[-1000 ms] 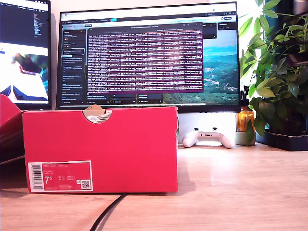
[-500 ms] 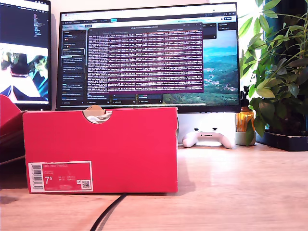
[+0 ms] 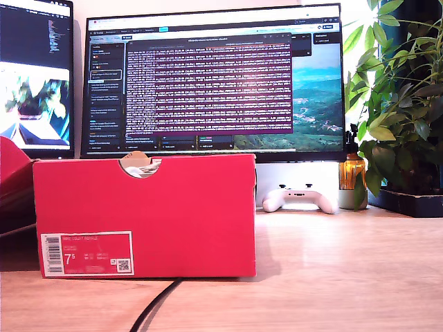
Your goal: Pack the white shoes by picking the first shoe and placing it inside the red shoebox, left side, then picking and rotating the second shoe and placing it in the shoebox
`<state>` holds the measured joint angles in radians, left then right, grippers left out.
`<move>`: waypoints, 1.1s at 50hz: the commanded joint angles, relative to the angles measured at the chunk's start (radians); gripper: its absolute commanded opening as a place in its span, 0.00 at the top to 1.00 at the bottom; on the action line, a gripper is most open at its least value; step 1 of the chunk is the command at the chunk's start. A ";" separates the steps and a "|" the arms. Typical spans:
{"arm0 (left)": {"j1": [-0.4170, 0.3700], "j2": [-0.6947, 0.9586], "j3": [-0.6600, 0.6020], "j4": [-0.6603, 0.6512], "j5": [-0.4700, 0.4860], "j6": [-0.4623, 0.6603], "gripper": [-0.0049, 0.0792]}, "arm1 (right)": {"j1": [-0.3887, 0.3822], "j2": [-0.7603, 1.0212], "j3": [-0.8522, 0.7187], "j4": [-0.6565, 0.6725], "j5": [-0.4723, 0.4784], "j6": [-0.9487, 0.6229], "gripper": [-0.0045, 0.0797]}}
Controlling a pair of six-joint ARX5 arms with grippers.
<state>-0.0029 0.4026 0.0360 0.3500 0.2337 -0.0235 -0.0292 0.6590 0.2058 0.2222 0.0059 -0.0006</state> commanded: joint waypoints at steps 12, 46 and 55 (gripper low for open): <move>0.000 -0.068 -0.062 -0.036 -0.003 0.005 0.96 | 0.095 -0.093 -0.131 0.097 0.097 -0.077 0.96; 0.001 -0.151 -0.062 -0.119 -0.010 0.024 0.96 | 0.061 -0.454 -0.200 -0.094 0.169 -0.130 0.96; 0.001 -0.154 -0.062 -0.111 -0.010 0.024 0.96 | 0.062 -0.570 -0.200 -0.266 0.124 -0.106 0.96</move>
<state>-0.0029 0.2508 0.0055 0.2317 0.2260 -0.0017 0.0338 0.1112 0.0219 -0.0330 0.1375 -0.1291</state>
